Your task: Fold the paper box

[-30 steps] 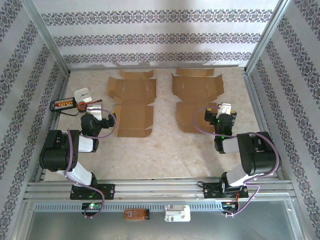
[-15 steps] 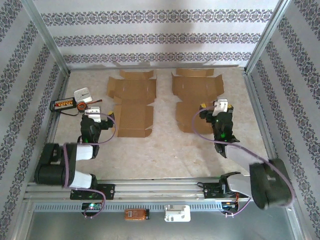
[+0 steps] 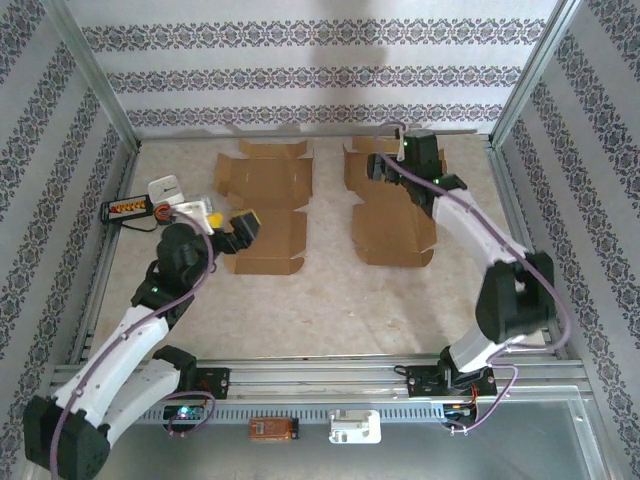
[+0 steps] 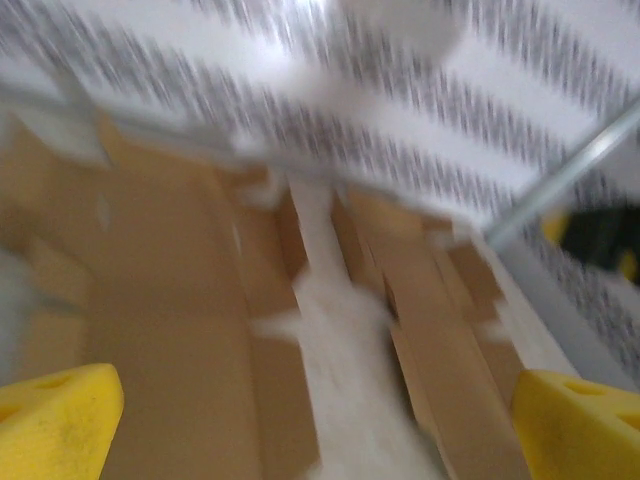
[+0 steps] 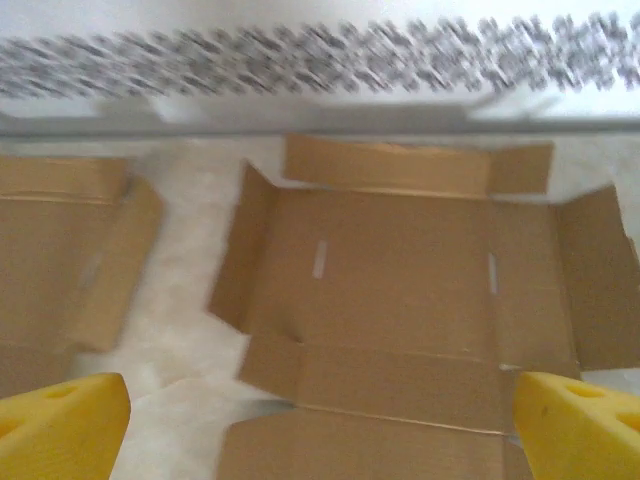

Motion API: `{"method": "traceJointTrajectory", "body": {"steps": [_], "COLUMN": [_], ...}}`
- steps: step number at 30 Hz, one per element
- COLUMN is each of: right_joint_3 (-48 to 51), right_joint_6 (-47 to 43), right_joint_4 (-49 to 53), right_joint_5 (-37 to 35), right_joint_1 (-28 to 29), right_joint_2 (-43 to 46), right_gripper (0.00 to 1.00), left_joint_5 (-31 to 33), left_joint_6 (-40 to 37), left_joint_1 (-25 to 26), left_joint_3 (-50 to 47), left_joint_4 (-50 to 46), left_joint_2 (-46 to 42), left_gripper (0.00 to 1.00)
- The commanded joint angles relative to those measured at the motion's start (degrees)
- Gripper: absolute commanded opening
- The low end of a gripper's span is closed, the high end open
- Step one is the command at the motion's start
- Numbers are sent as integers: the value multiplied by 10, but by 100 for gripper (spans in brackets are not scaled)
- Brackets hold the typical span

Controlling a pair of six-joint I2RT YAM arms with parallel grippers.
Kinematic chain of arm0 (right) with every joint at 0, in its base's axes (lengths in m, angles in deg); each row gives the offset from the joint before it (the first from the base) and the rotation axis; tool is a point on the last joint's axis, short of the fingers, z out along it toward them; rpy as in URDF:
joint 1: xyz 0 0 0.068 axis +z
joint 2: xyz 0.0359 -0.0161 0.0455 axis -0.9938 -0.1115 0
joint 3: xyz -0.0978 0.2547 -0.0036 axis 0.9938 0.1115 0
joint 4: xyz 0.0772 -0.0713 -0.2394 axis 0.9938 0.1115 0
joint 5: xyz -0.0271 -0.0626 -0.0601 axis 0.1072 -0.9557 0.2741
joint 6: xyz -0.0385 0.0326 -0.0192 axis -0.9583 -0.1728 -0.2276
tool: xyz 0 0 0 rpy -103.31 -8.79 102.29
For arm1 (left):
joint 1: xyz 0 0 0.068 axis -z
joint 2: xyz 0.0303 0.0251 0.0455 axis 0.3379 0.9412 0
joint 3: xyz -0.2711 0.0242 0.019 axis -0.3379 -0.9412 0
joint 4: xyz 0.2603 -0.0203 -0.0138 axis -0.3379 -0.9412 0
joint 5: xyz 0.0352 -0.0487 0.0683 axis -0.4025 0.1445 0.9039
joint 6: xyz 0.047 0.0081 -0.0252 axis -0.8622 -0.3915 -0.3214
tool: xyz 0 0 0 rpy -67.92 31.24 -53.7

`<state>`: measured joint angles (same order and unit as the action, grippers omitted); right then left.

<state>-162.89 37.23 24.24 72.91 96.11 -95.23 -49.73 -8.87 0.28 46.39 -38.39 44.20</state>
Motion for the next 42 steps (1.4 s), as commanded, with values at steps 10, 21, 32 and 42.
{"method": "traceJointTrajectory", "body": {"steps": [10,21,32,42], "right_joint_3": [-171,-215,-211,-146], "right_joint_6": [92,69,63,94], "right_joint_4": [158,198,213,164], "right_joint_5": [42,97,125,38], "right_joint_1": [-138,-151,-152,-170], "right_joint_2": [-214,-295,-313,-254], "right_gripper": [98,91,93,98], "left_joint_5": [-106,-75,-40,-28], "left_joint_6": [1,-11,-3,1], "left_joint_1": [258,265,264,264], "left_joint_3": [80,80,55,54], "left_joint_4": [-65,-88,-77,-87], "left_joint_2": [146,148,110,104], "left_gripper": [100,99,99,99]}}
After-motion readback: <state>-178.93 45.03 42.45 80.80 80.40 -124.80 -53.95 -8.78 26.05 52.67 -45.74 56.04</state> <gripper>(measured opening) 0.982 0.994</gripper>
